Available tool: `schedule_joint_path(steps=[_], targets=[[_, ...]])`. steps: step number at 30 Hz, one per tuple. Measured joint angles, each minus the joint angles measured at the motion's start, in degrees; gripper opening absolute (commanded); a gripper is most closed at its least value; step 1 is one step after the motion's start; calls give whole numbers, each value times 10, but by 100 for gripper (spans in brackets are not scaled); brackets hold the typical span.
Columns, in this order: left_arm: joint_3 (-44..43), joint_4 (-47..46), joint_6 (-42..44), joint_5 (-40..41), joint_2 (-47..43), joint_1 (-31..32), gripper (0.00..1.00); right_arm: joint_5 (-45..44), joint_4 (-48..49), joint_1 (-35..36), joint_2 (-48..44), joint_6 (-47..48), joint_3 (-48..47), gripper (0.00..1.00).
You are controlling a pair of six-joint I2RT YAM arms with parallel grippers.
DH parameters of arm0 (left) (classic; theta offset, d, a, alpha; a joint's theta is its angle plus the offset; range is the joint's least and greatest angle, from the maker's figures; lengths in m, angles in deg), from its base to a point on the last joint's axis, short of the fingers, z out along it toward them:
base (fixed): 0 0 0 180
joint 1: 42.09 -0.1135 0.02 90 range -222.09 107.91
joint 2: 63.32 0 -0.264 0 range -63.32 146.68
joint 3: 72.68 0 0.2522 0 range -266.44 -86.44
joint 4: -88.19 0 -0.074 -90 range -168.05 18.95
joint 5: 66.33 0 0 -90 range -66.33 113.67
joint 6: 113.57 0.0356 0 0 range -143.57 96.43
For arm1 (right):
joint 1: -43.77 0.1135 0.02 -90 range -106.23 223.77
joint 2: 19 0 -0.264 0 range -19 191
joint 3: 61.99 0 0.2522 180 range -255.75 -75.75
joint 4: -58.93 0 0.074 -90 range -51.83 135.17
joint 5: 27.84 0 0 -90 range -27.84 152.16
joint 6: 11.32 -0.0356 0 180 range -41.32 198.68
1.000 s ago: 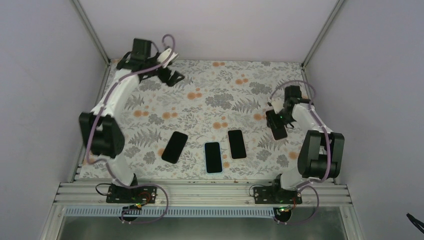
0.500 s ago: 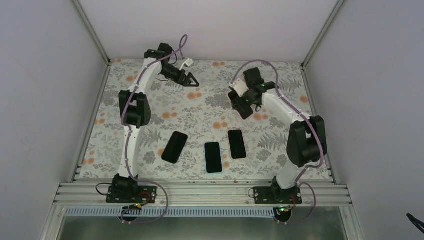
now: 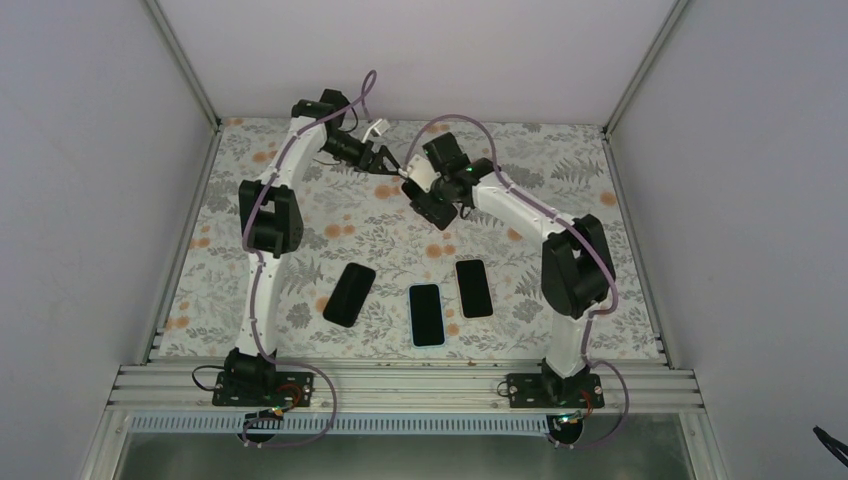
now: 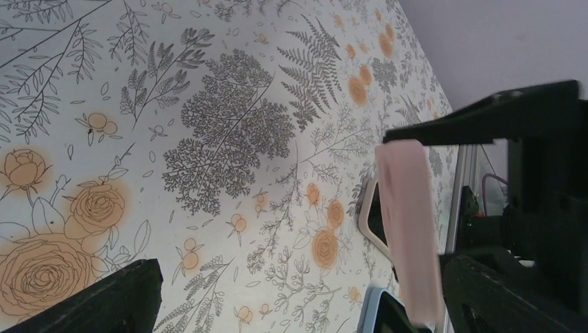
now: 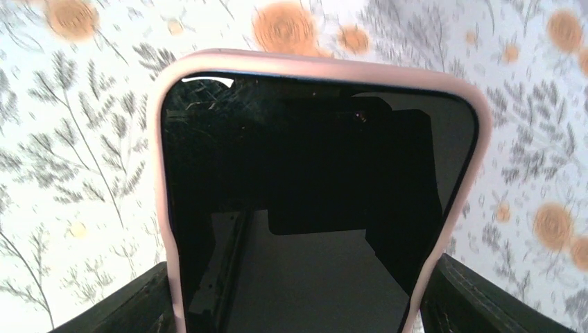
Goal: Take the phone out of the phone case
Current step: Pick up the phone at the center of the board.
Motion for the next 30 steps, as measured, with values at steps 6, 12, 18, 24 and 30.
schedule_joint_path(steps=[6,12,18,24,30], targets=[[9,-1,-5,-5,-3,-5,99,-22,-8,32,24,0,-51,58],[19,9,1,-21,-9,-3,96,-35,6,45,61,0,-98,58],[42,20,12,-37,-27,0,70,-37,18,51,67,1,-111,58],[45,24,16,-59,-30,-1,35,-40,21,52,84,1,-136,58],[75,22,24,-76,-39,-1,3,-43,17,57,85,3,-151,72]])
